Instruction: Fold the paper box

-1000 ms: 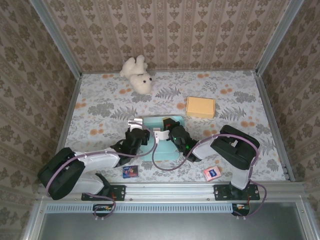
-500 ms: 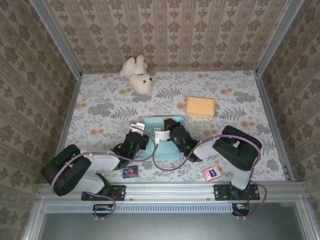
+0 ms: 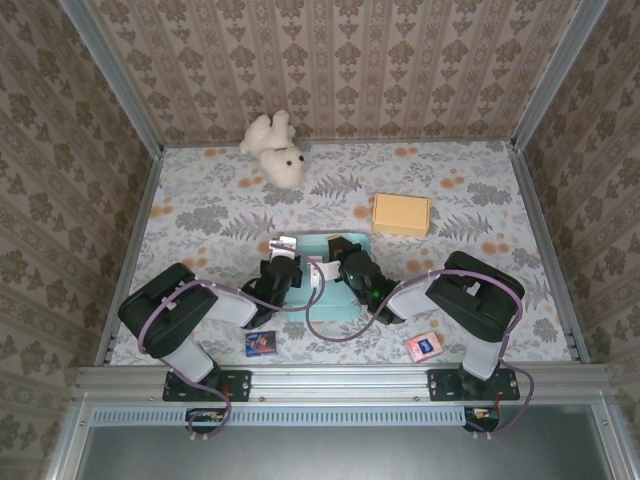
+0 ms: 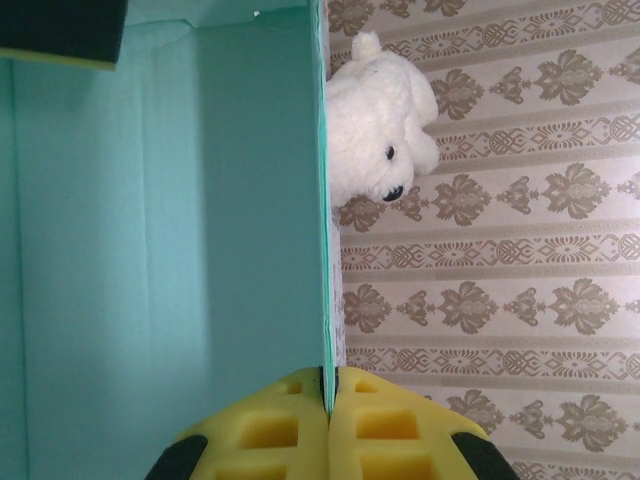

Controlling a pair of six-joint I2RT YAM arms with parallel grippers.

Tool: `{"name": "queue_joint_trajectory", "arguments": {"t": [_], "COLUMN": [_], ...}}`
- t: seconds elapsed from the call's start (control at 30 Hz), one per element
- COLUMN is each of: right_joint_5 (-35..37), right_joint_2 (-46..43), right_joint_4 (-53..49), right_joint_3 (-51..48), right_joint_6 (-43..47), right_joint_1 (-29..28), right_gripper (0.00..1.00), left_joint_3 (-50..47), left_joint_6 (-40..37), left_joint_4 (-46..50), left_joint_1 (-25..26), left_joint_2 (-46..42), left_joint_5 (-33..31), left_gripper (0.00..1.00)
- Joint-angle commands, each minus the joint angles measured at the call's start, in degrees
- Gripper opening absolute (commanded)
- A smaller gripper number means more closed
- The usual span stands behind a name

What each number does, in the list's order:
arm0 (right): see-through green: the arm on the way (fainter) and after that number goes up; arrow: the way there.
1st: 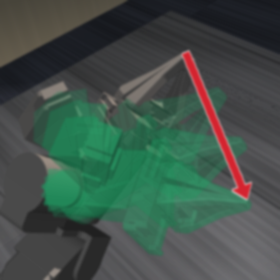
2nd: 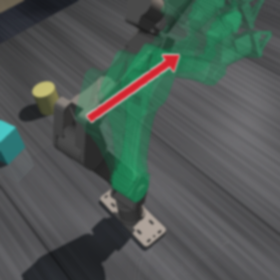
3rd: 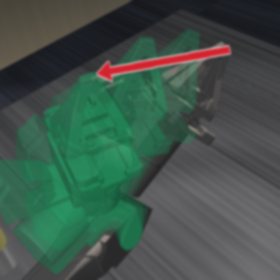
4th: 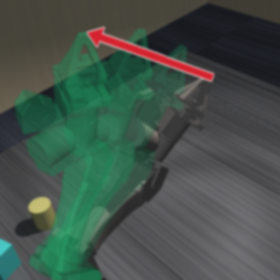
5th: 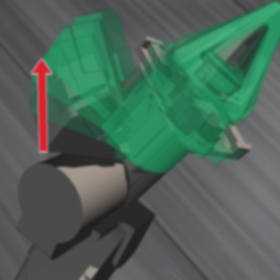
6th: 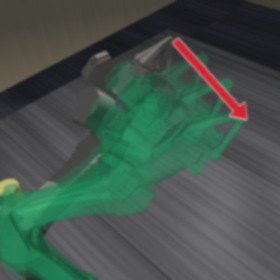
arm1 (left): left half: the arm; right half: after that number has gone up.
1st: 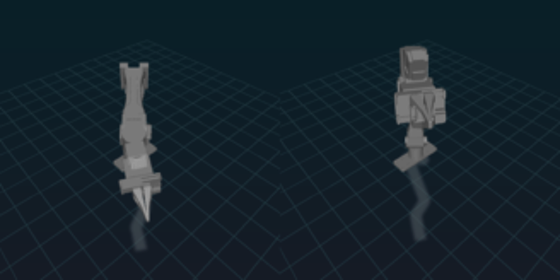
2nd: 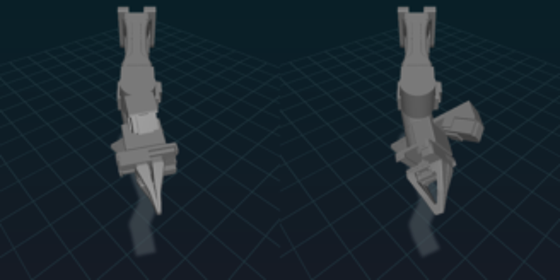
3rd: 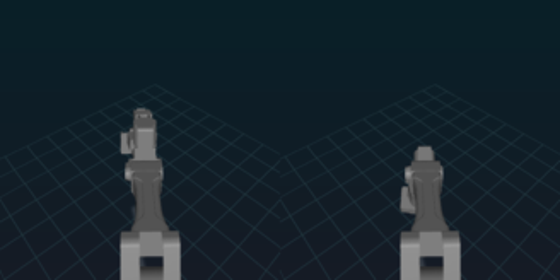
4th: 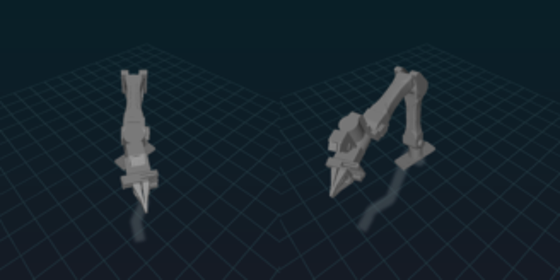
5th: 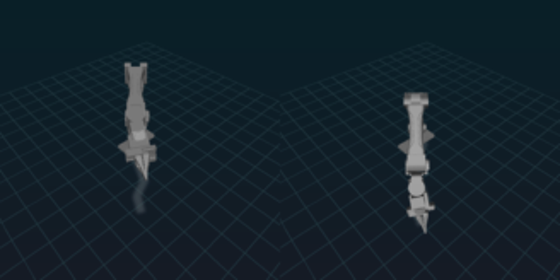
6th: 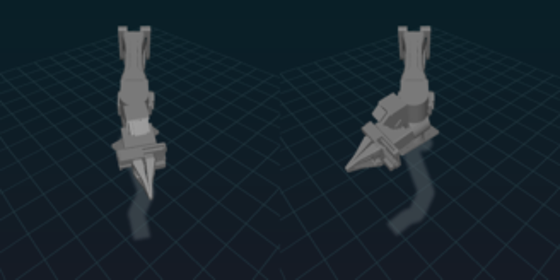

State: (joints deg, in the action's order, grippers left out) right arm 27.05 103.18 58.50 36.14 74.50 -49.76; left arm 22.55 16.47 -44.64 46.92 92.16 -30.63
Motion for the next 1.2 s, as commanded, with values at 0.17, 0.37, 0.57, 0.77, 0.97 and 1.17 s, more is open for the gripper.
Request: {"name": "queue_joint_trajectory", "arguments": {"t": [0.17, 0.37, 0.57, 0.77, 0.97, 1.17], "right_joint_5": [1.3, 0.7, -0.5, -0.9, -3.8, -8.9], "right_joint_2": [0.7, -0.9, -3.3, -5.2, -11.1, -26.0], "right_joint_4": [-4.5, -4.4, -5.2, -5.4, -10.8, -23.1], "right_joint_3": [-0.6, -1.1, -1.8, -2.7, -4.5, -7.4], "right_joint_6": [-3.4, -5.0, -6.7, -7.2, -9.8, -18.5], "right_joint_1": [0.2, 0.3, 0.2, 0.4, 0.7, 2.6], "right_gripper": [0.04, 0.19, 0.25, 0.32, 0.46, 0.47], "left_joint_3": [1.6, 2.1, 1.8, 1.8, 1.6, 0.8], "left_joint_6": [0.8, 0.8, 0.8, 0.4, -0.1, 0.7], "left_joint_4": [-4.0, -4.0, -4.3, -4.6, -5.6, -6.2], "left_joint_1": [1.0, 1.7, 1.8, 1.8, 1.8, 1.8], "left_joint_2": [3.2, 3.7, 4.1, 4.6, 5.3, 5.2], "left_joint_5": [-2.0, -2.5, -2.9, -3.1, -3.1, -3.6], "left_gripper": [0.09, 0.02, 0.0, 0.0, 0.0, 0.0]}}
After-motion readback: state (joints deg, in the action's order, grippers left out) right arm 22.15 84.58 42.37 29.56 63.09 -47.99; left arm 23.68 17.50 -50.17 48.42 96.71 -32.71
